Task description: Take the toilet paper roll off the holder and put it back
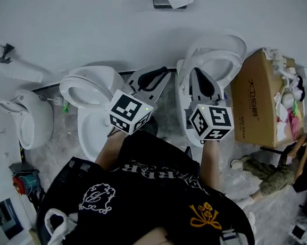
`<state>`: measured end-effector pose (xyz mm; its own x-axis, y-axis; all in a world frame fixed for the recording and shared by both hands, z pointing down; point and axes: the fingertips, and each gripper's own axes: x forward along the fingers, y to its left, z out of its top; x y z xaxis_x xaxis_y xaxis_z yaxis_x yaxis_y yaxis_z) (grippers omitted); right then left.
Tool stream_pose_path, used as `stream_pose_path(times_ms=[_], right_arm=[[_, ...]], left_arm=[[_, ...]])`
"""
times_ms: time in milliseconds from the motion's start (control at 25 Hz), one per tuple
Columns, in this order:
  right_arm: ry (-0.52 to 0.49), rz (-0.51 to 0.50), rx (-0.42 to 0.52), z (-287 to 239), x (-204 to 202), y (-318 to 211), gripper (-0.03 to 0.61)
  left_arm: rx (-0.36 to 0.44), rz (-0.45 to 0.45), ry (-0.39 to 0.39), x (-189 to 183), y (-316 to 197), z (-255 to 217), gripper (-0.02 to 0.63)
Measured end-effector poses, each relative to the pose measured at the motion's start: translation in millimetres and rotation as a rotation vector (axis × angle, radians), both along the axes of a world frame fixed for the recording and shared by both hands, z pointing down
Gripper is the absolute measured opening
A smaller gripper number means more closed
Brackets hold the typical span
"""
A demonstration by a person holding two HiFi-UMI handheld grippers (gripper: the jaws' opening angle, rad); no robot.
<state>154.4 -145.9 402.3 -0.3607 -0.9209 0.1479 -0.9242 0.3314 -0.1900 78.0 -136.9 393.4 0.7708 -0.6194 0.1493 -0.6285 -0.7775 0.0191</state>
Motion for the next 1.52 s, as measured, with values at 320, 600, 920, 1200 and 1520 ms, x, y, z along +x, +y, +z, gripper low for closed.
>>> stream_pose_path(times_ms=[320, 600, 920, 1200, 1520], right_arm=[[0.024, -0.016, -0.025, 21.9, -5.8, 49.8, -0.003], [0.023, -0.047, -0.029, 28.6, -13.2, 78.4, 0.005], [0.026, -0.05, -0.02, 26.2, -20.3, 92.9, 0.009], [0.032, -0.084, -0.002, 16.7, -27.3, 102.6, 0.009], [0.041, -0.109, 0.002, 15.7, -33.8, 104.9, 0.009]], left_arm=[[-0.022, 0.008, -0.001, 5.8, 50.8, 13.6, 0.04], [-0.04, 0.006, -0.006, 5.1, 83.6, 23.1, 0.04], [-0.053, 0.029, -0.011, 3.3, 106.3, 32.8, 0.04], [-0.028, 0.021, -0.003, 1.0, 108.9, 24.3, 0.04], [-0.014, 0.013, 0.001, -2.0, 107.4, 19.5, 0.04]])
